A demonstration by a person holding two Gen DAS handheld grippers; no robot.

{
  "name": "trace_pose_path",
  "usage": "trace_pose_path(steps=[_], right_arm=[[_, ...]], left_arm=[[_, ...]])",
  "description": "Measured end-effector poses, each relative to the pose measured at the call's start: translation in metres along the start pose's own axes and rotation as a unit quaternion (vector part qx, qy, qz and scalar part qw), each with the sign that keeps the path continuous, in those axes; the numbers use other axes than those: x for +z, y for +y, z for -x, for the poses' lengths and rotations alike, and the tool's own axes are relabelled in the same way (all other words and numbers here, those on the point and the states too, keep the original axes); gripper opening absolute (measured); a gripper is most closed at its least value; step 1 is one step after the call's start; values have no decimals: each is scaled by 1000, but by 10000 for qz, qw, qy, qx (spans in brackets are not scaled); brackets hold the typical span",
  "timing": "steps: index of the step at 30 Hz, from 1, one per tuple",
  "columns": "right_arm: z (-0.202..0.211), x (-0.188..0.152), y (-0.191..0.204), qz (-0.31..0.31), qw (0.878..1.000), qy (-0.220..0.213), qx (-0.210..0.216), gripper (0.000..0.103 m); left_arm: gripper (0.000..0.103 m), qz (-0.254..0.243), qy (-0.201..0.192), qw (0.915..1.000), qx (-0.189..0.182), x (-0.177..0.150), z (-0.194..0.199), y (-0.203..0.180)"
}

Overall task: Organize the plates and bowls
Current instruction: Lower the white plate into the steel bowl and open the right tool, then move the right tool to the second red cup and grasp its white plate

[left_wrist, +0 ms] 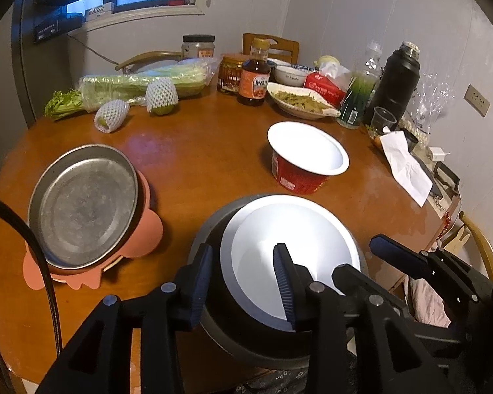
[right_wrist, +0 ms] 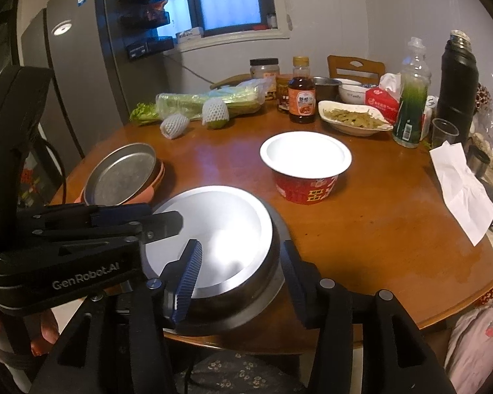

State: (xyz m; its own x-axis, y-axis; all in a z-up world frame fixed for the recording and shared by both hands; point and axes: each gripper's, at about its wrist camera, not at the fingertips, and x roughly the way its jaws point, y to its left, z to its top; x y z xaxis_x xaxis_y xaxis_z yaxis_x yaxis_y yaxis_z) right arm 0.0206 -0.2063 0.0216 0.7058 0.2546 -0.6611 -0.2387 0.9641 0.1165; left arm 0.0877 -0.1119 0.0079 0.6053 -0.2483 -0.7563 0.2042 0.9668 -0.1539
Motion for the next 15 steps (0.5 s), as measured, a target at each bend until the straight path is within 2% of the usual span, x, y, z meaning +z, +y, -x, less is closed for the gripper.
trace_pose_path(steps=[7,15], right_arm=[[11,5,-10,-116,9997,-196,-75,52],[19,16,-30,-307,9985,-392,-243,53]], left_arm=[[45,-6,-205,9998,11,4,13,0],[46,-21,-390,9992,-24,15,21,2]])
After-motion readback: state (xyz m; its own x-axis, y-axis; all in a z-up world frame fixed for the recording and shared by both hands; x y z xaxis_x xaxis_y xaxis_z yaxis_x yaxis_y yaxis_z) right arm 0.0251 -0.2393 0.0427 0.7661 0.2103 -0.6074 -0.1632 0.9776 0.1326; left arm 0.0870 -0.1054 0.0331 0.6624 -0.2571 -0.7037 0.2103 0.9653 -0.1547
